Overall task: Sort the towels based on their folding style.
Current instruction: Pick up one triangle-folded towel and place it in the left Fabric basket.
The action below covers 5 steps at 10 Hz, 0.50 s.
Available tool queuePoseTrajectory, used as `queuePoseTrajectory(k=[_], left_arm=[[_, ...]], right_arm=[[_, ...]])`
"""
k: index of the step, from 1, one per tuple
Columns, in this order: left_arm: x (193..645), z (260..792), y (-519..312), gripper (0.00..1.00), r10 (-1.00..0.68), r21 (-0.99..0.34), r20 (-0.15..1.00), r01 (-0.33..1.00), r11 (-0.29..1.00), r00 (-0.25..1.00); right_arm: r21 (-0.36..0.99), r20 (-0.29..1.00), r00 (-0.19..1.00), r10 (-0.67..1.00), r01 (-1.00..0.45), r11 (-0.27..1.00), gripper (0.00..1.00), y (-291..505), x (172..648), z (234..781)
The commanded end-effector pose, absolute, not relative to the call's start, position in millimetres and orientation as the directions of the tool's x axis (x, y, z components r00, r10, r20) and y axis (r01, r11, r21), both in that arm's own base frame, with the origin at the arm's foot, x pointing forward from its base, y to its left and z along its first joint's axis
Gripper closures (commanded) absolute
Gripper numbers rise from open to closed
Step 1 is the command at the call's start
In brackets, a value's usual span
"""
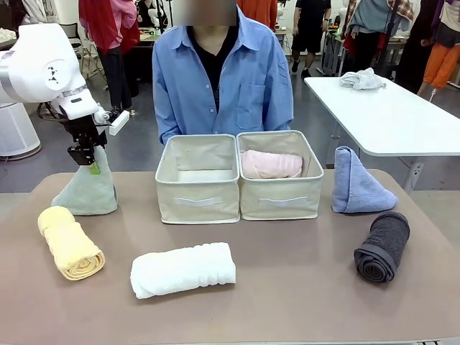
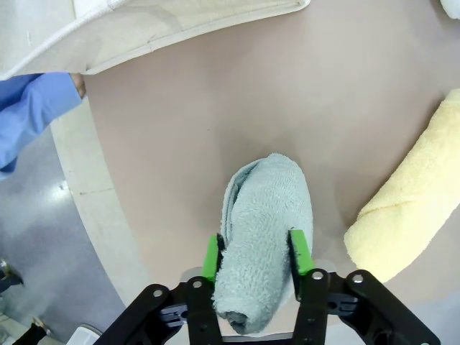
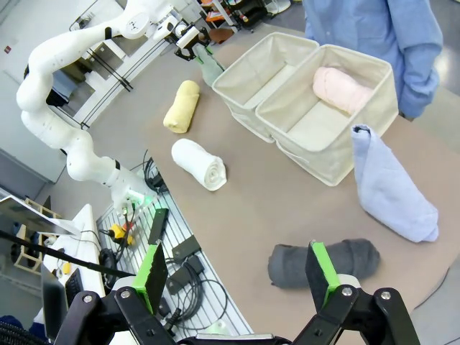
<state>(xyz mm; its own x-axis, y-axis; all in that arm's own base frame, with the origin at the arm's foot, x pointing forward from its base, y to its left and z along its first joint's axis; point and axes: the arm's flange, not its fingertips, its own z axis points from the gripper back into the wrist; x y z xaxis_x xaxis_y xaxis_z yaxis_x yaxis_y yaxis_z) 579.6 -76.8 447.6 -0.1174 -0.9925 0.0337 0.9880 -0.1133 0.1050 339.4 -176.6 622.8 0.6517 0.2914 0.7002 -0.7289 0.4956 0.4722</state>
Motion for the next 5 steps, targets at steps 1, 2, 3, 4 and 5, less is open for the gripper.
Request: queuePoseTrajectory(k=[1,2,3,4,5], left_arm=[[580.5,446.6,-76.4,0.91,-0.993,0.099,0.003,0.988,-0.118,-0.119],[580.8,445.2,-75.3,1.00,-0.993,0.093,0.002,0.988,-0.120,-0.121],[581.3,445.1,-73.9,1.00,-0.993,0.087,0.004,0.989,-0.120,-0.121],[579.5,448.2,-72.4,1.00,-0.992,0.076,0.015,0.989,-0.125,-0.126],[573.2,460.6,-67.7,1.00,-0.992,0.061,0.041,0.991,-0.120,-0.123]], right_arm=[[0.474,0.708,0.644,0.288,-0.736,0.483,0.00,-176.2,339.1,622.2],[0.474,0.708,0.644,0.288,-0.736,0.483,0.00,-176.2,339.1,622.2],[0.474,0.708,0.644,0.288,-0.736,0.483,0.00,-176.2,339.1,622.2],[0.474,0.708,0.644,0.288,-0.736,0.483,0.00,-176.2,339.1,622.2],[0.474,0.708,0.644,0.288,-0.736,0.483,0.00,-176.2,339.1,622.2]])
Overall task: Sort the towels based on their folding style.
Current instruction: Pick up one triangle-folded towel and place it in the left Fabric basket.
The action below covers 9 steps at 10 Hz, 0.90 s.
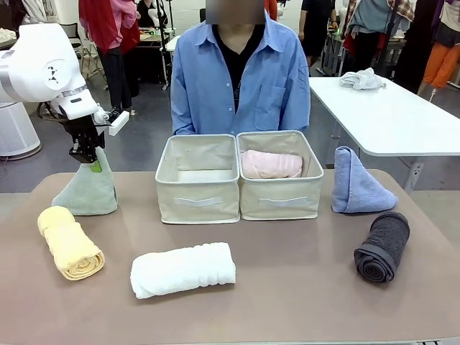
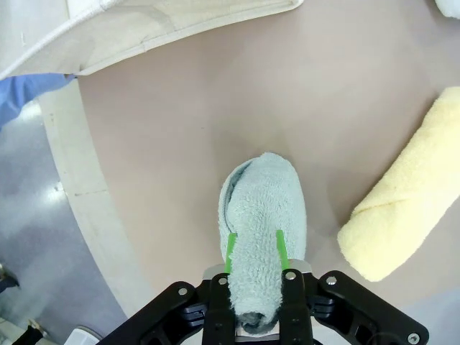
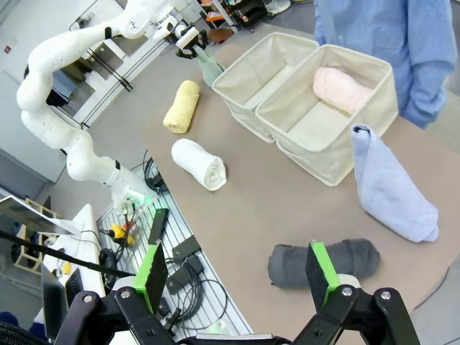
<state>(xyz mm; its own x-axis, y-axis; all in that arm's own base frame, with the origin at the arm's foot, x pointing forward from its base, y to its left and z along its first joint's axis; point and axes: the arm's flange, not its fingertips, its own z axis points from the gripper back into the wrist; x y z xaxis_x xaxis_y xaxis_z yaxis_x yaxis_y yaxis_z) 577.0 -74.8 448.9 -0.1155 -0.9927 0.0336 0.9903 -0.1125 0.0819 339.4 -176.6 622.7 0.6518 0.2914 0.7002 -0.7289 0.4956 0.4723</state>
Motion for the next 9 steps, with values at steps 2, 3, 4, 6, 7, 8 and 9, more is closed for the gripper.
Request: queuePoseTrajectory(k=[2,3,4,6,7,8,9], left_arm=[[539.6,537.0,-56.6,1.00,-0.994,0.117,0.084,0.992,-0.057,-0.067],[525.0,576.0,-54.7,1.00,-0.994,0.159,0.094,0.986,-0.042,-0.058],[515.6,610.5,-58.1,1.00,-0.994,0.216,0.089,0.975,-0.047,-0.068],[504.6,654.5,-57.1,1.00,-0.989,0.287,0.125,0.957,-0.044,-0.083],[504.6,653.9,-50.8,1.00,-0.989,0.287,0.123,0.957,-0.042,-0.080],[506.2,647.2,-45.5,1.00,-0.992,0.278,0.127,0.960,0.028,-0.007],[491.7,670.9,-54.0,1.00,-0.991,0.292,0.101,0.955,-0.053,-0.086]], right_arm=[[0.474,0.708,0.644,0.288,-0.736,0.483,0.00,-176.2,339.1,622.2],[0.474,0.708,0.644,0.288,-0.736,0.483,0.00,-176.2,339.1,622.2],[0.474,0.708,0.644,0.288,-0.736,0.483,0.00,-176.2,339.1,622.2],[0.474,0.708,0.644,0.288,-0.736,0.483,0.00,-176.2,339.1,622.2],[0.474,0.708,0.644,0.288,-0.736,0.483,0.00,-176.2,339.1,622.2],[0.474,0.708,0.644,0.288,-0.736,0.483,0.00,-176.2,339.1,622.2],[0.474,0.708,0.644,0.288,-0.736,0.483,0.00,-176.2,339.1,622.2]])
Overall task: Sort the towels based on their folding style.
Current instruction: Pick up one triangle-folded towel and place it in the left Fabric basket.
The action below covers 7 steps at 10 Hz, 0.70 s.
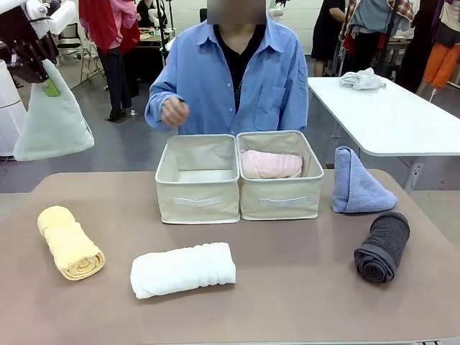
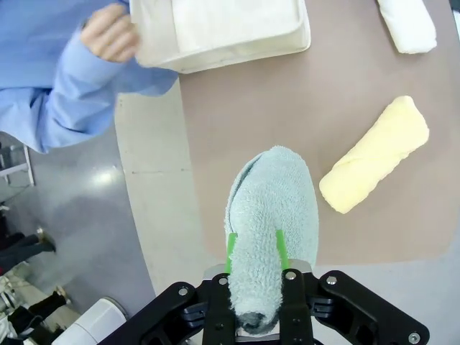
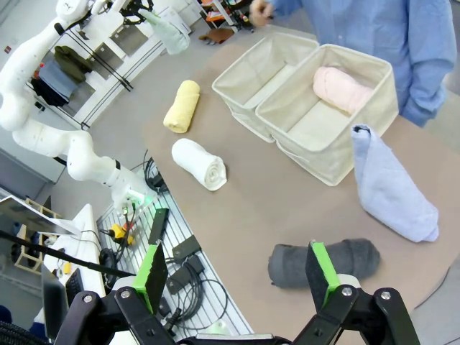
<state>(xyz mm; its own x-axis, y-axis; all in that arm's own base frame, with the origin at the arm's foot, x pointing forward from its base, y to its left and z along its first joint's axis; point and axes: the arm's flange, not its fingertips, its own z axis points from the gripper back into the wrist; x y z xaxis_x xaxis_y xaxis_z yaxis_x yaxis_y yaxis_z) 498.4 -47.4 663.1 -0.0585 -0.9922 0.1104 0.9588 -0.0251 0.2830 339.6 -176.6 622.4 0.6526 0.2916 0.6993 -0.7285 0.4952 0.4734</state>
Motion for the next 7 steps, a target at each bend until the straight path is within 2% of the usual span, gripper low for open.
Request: queuePoseTrajectory(k=[1,2,3,5,7], left_arm=[[491.7,670.9,-54.0,1.00,-0.991,0.292,0.101,0.955,-0.053,-0.086],[498.4,663.1,-47.4,0.81,-0.992,0.283,0.110,0.959,-0.025,-0.059],[475.7,658.5,18.9,0.81,-0.997,0.260,0.061,0.965,-0.031,-0.048],[405.9,648.0,156.3,0.81,-0.973,0.208,0.199,0.965,0.157,0.115],[370.8,642.5,197.2,0.81,-0.948,0.221,0.209,0.933,0.285,0.240]], right_arm=[[0.474,0.708,0.644,0.288,-0.736,0.483,0.00,-176.2,339.1,622.2],[0.474,0.708,0.644,0.288,-0.736,0.483,0.00,-176.2,339.1,622.2],[0.474,0.708,0.644,0.288,-0.736,0.483,0.00,-176.2,339.1,622.2],[0.474,0.708,0.644,0.288,-0.736,0.483,0.00,-176.2,339.1,622.2],[0.474,0.708,0.644,0.288,-0.736,0.483,0.00,-176.2,339.1,622.2]])
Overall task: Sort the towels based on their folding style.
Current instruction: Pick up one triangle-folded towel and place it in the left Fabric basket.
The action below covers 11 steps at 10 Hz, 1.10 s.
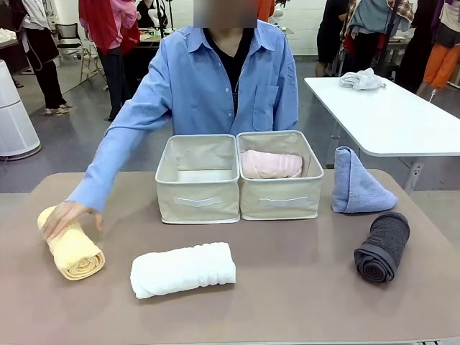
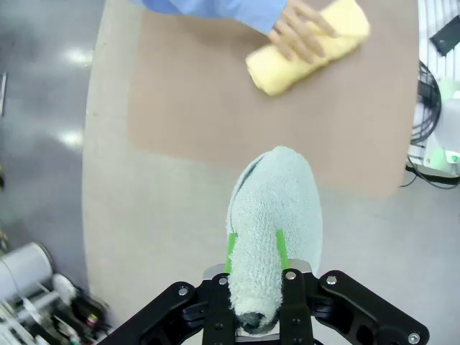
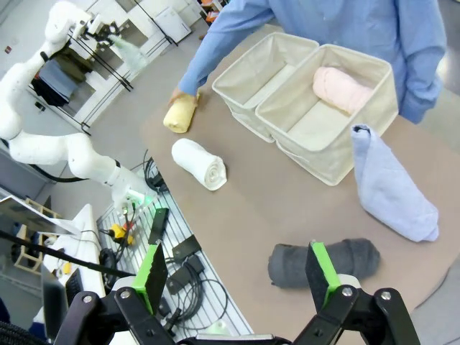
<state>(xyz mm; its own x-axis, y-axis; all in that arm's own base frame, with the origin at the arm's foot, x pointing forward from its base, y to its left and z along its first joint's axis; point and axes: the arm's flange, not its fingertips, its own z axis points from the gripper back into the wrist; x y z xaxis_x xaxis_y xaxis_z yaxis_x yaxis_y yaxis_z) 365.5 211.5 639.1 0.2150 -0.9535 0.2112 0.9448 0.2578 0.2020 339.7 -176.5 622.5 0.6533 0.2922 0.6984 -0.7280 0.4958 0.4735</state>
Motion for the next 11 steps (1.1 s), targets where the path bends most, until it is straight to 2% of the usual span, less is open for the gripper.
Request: queuePoseTrajectory(k=[1,5,9,11], left_arm=[[366.7,636.8,206.0,0.81,-0.939,0.222,0.200,0.920,0.323,0.281],[358.9,633.9,229.3,0.81,-0.922,0.222,0.231,0.906,0.361,0.311],[370.4,636.9,218.3,0.81,-0.935,0.215,0.253,0.927,0.306,0.249],[384.2,649.1,181.6,0.81,-0.947,0.233,0.268,0.942,0.243,0.178]], right_arm=[[0.474,0.708,0.644,0.288,-0.736,0.483,0.00,-176.2,339.1,622.2],[0.474,0.708,0.644,0.288,-0.736,0.483,0.00,-176.2,339.1,622.2],[0.474,0.708,0.644,0.288,-0.736,0.483,0.00,-176.2,339.1,622.2],[0.474,0.708,0.644,0.288,-0.736,0.483,0.00,-176.2,339.1,622.2]])
